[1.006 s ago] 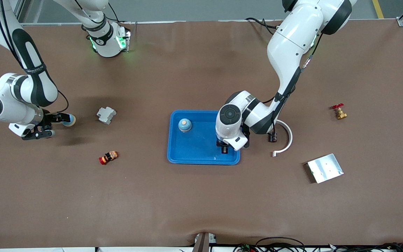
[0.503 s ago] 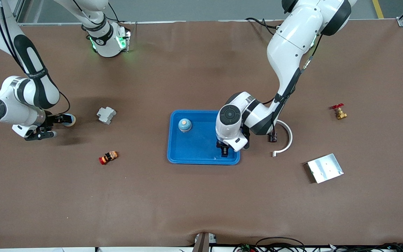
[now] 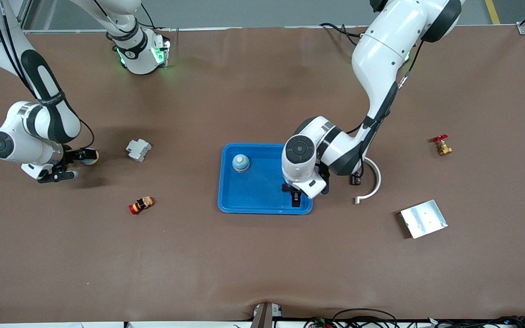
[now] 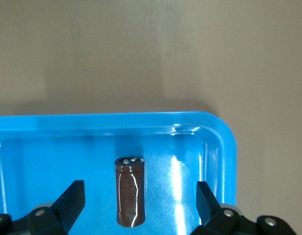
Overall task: Place electrolytic capacitor and blue bell in tray
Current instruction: 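Open the left gripper on the capacitor while the right gripper grasps the bell, then carry the second bell toward the tray while the left gripper reaches the capacitor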
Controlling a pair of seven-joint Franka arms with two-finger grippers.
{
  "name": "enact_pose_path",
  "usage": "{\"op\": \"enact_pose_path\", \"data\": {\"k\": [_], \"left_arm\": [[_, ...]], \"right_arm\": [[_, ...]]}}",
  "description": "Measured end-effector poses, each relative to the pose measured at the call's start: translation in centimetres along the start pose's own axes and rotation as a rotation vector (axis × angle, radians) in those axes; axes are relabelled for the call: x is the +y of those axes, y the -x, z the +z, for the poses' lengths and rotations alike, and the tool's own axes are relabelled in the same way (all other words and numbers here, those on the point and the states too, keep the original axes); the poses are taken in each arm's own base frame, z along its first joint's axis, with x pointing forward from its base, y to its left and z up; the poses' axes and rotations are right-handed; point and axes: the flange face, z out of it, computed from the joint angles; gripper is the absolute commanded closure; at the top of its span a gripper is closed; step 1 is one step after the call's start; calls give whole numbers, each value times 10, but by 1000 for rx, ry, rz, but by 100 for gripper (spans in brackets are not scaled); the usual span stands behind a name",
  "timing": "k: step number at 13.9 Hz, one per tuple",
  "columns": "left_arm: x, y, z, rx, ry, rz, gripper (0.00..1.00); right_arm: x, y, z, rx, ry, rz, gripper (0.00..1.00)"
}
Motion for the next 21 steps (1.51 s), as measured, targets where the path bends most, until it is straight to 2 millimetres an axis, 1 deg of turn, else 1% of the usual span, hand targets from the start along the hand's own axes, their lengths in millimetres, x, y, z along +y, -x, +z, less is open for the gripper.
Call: {"op": "enact_pose_path", "data": {"k": [2, 6, 7, 9, 11, 13, 14, 15, 16, 17, 18, 19, 20, 21], "left_arm": [[7, -11, -17, -4, 1, 68, 0], [23, -47, -48, -5, -20, 254, 0], [26, -55, -56, -11, -20, 300, 0], [30, -68, -67, -14, -19, 393, 0], [31, -81, -75, -12, -20, 477, 0], [33, -102, -83, -17, -23, 571, 0], [35, -115, -86, -22, -24, 613, 0], [37, -126, -88, -25, -24, 659, 0], [38, -135, -89, -28, -26, 711, 0], [39, -142, -88, -30, -29, 760, 0], [38, -145, -85, -31, -34, 807, 0], [36, -143, -82, -33, -41, 865, 0], [33, -140, -79, -35, -47, 942, 0], [31, -138, -77, -38, -51, 1025, 0]], "right_arm": [[-2, 0, 4, -7, -3, -2, 0], [-4, -1, 10, -17, -9, -5, 0], [-4, -1, 11, -18, -9, -5, 3], [-5, -1, 11, -18, -10, -5, 28], [-5, -1, 11, -19, -10, -4, 54], [-4, -1, 8, -27, -18, 9, 80], [-6, -1, 6, -40, -45, 24, 87], [-12, -3, 4, -60, -75, 33, 91], [-19, -7, -1, -82, -95, 29, 91], [-25, -13, -11, -98, -107, 19, 95], [-31, -21, -25, -106, -109, 4, 95], [-38, -30, -41, -104, -106, -12, 100], [-48, -40, -57, -94, -103, -30, 100], [-63, -52, -74, -83, -101, -54, 100]]}}
